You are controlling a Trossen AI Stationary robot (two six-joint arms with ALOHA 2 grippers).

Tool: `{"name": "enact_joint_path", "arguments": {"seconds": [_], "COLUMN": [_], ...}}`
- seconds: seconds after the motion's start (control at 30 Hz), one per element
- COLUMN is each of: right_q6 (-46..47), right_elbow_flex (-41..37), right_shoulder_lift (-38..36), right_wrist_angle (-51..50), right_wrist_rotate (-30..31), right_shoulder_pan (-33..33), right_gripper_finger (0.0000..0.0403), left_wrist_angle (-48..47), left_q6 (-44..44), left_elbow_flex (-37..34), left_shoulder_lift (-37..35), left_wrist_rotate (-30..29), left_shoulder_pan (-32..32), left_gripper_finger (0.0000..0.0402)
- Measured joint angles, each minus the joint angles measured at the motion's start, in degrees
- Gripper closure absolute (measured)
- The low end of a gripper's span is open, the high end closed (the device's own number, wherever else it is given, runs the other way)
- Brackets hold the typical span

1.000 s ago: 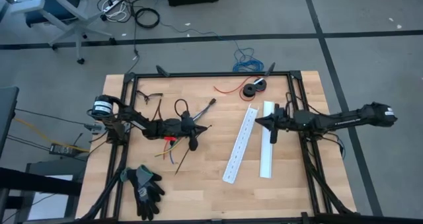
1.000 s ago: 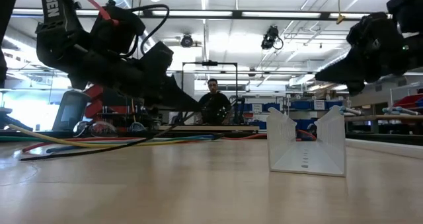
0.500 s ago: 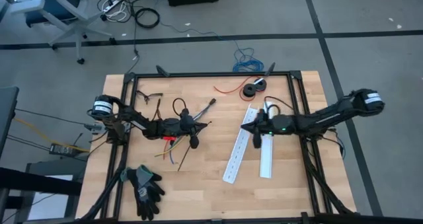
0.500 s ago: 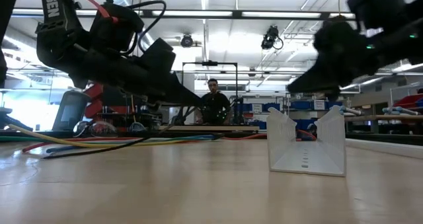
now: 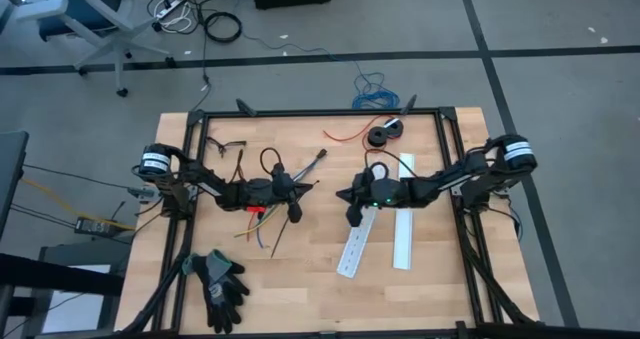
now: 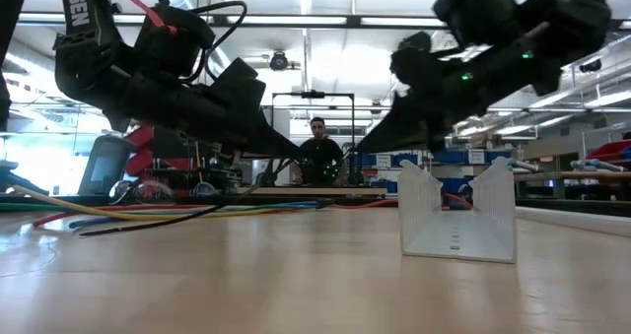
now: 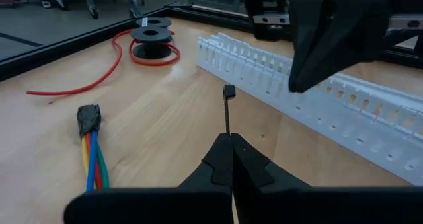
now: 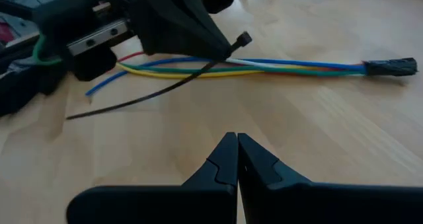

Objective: Ziptie cables
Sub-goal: Wrap the cable wires with the black zip tie

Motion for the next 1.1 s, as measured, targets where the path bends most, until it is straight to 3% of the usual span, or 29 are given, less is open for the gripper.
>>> {"name": "enact_joint_path", "arguments": {"seconds": [0.43, 1.1], "right_q6": [-4.9, -5.0], "right_elbow_flex": [2.8, 2.8], "right_shoulder_lift": [2.1, 2.0], "right_wrist_angle": [0.9, 1.2], "right_wrist_rotate": [0.1, -0.1], "right_shoulder_pan": [-0.7, -0.7], "right_gripper_finger": [0.0403, 0.0399], "left_wrist_angle": [-0.1, 0.0], "left_q6": [0.0, -0.4], "left_elbow_flex": [0.0, 0.0], "left_shoulder_lift": [0.0, 0.0], "left_wrist_rotate": [0.0, 0.0], "left_shoulder_pan": [0.0, 0.0], "left_gripper_finger": [0.0401, 0.0401]}}
